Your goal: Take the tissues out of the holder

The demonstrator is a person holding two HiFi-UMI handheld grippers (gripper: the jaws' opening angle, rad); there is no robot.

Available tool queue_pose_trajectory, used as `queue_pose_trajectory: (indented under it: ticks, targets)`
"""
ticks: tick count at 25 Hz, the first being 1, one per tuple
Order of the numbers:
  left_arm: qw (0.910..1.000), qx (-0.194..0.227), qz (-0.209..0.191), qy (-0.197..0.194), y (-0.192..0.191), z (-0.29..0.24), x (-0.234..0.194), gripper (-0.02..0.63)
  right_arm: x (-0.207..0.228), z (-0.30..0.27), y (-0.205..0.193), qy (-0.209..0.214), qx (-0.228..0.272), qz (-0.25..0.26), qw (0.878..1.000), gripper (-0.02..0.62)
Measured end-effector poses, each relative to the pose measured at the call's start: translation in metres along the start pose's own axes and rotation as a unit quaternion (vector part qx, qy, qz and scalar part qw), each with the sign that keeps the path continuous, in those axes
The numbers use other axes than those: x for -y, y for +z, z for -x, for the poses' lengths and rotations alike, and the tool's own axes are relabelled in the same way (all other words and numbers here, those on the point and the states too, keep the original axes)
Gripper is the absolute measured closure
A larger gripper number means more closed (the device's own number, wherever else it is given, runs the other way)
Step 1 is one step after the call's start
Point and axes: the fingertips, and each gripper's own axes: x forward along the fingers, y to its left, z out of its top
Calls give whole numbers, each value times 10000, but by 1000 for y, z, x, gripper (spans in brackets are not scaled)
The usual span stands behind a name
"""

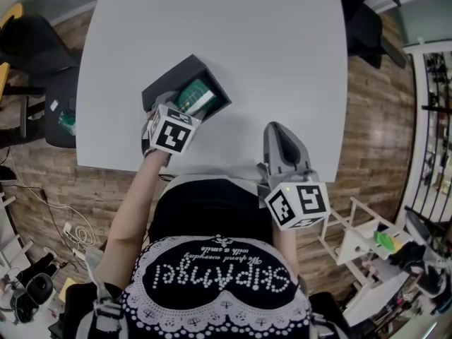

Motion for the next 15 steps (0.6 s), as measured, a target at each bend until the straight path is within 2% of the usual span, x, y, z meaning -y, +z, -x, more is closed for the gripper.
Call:
queue_pose_trajectory:
  ticks: [15]
  targets:
    - [10000,47,-7,35,1,0,3,249,3,8,-1,-72,10,7,10000,560]
